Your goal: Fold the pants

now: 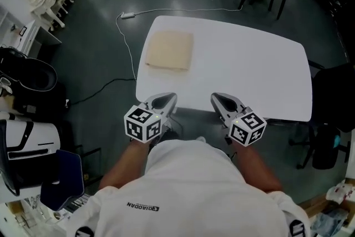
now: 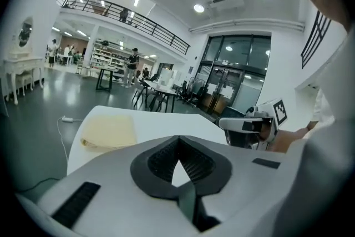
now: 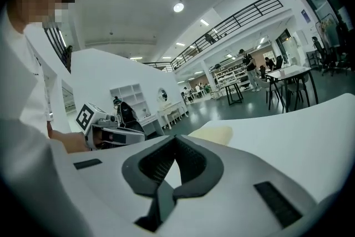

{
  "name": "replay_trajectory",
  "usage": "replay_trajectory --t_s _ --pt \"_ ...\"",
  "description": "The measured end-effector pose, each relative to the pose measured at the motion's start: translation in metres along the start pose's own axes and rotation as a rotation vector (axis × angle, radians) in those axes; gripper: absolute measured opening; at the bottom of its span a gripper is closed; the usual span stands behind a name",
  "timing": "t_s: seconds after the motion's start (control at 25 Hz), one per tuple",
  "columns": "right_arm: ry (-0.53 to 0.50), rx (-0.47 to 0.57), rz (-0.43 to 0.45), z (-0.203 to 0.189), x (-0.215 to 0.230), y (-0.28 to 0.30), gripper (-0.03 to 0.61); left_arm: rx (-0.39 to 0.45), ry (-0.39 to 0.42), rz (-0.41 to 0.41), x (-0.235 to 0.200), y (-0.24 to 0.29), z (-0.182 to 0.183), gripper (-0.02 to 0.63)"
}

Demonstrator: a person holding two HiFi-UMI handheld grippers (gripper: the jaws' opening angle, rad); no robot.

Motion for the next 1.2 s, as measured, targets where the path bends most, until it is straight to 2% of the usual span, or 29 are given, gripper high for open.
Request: replay_trajectory --t_s 0.2,0.36,0.6,0.76,0.96,1.2 --pt "-0.001 -0.009 0.049 -0.010 -0.010 0.002 0.018 -0.021 0.024 0.037 0.005 -0.020 -0.014 0.023" --pt "-0.009 -0.003 0.037 -0.011 -0.028 0.009 0.018 -0.021 0.028 0.021 -0.009 -0.035 -0.010 0.023" --pt "-0.007 0.009 -0.035 -0.019 -0.049 0.045 0.018 0.002 0.041 -0.047 -0.049 -0.042 0.016 0.023" --pt "0.009 0.023 -0.081 -0.029 -0.076 0.087 0.018 -0.015 0.078 -0.074 -0.090 -0.071 0.023 0.023" --pt "-0.014 0.040 -0.118 -0.037 -0.117 0.133 0.018 -0.049 0.011 -0.093 -0.154 -0.098 0.019 0.023" --pt "-0.020 0.044 -0.193 -0.052 -0.156 0.165 0.018 -0.045 0.043 -0.170 -0.198 -0.121 0.033 0.023"
Point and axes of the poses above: the fingertips, and each gripper's own axes: y forward along the fingers, x to its right, z out of its top, the point moved 8 cm from there along -y, backward along the fingers, and after that the axes turned 8 degrees about x, right-handed, at the moved point
